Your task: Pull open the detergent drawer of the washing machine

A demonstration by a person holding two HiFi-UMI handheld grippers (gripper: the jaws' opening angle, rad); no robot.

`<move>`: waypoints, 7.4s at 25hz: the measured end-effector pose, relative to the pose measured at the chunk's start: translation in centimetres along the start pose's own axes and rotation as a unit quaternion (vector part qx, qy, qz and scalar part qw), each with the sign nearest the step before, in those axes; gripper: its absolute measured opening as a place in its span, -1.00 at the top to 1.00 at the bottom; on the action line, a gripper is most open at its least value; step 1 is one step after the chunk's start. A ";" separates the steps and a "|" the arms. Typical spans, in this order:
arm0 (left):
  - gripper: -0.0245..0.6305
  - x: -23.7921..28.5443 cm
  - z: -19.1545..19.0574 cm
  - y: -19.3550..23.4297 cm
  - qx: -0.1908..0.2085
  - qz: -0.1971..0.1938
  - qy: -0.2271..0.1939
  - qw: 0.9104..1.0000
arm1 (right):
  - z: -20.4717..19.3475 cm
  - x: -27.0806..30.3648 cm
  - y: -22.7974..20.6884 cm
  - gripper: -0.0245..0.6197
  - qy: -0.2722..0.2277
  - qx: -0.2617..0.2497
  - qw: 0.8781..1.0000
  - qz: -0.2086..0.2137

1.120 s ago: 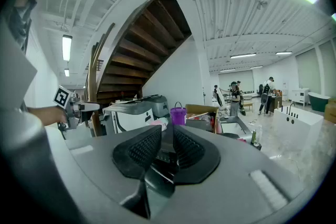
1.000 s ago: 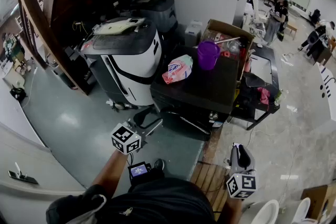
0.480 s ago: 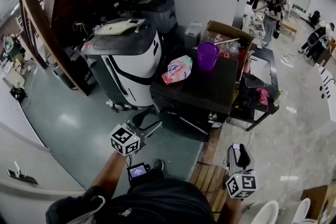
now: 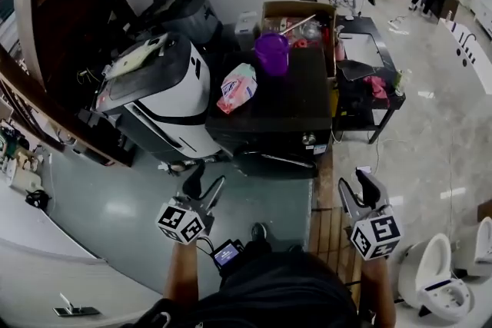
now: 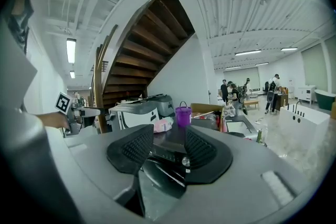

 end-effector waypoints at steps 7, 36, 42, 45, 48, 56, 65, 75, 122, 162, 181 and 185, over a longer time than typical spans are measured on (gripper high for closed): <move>-0.02 0.0 0.9 -0.1 0.009 -0.011 -0.004 1.000 | 1.2 -1.4 -1.6 0.40 -0.015 -0.008 0.999 -0.037; -0.02 4.5 0.2 15.7 -0.028 -0.066 -0.007 0.997 | 2.3 7.7 3.5 0.41 -0.025 -0.043 0.987 -0.156; -0.02 5.9 -0.8 19.2 -0.037 -0.074 -0.007 0.997 | 2.3 10.7 4.8 0.41 -0.026 -0.051 0.985 -0.160; -0.02 6.9 -1.6 20.2 -0.045 -0.086 -0.001 0.995 | 2.3 11.6 5.2 0.41 -0.019 -0.058 0.984 -0.168; -0.02 8.0 -2.2 21.0 -0.055 -0.096 0.001 0.994 | 2.3 12.5 5.6 0.41 -0.010 -0.062 0.983 -0.175; -0.02 9.1 -3.0 23.2 -0.071 -0.113 -0.002 0.991 | 1.9 15.6 7.2 0.41 0.001 -0.069 0.983 -0.172; -0.02 7.9 -4.0 25.8 -0.079 -0.077 0.003 0.994 | 1.5 20.0 7.7 0.41 0.011 -0.070 0.988 -0.137; -0.02 7.6 -5.1 26.0 -0.089 -0.027 0.001 0.996 | 1.9 25.5 6.2 0.41 0.023 -0.073 0.994 -0.074; -0.02 12.1 -30.0 26.8 -0.254 0.092 0.154 0.950 | -0.5 31.9 -2.1 0.41 0.122 -0.094 0.988 -0.004; -0.15 12.9 -40.5 27.7 -0.581 0.074 -0.083 0.807 | -2.3 31.9 -5.0 0.41 0.204 -0.111 0.972 -0.042; -0.24 13.9 -42.6 29.2 -0.601 0.022 -0.195 0.774 | -6.7 30.5 -5.9 0.41 0.278 -0.105 0.954 -0.043; -0.25 13.6 -42.7 28.1 -0.611 0.069 -0.254 0.746 | -6.7 30.4 -6.4 0.41 0.277 -0.108 0.953 -0.051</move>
Point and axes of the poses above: the fingertips, and each gripper's own axes: x forward along the fingers, y to its left, z out of its top, the point moved 10 cm from there along -x, backward along the fingers, and after that the axes turned 15 degrees about -y, right-handed, at the moved point
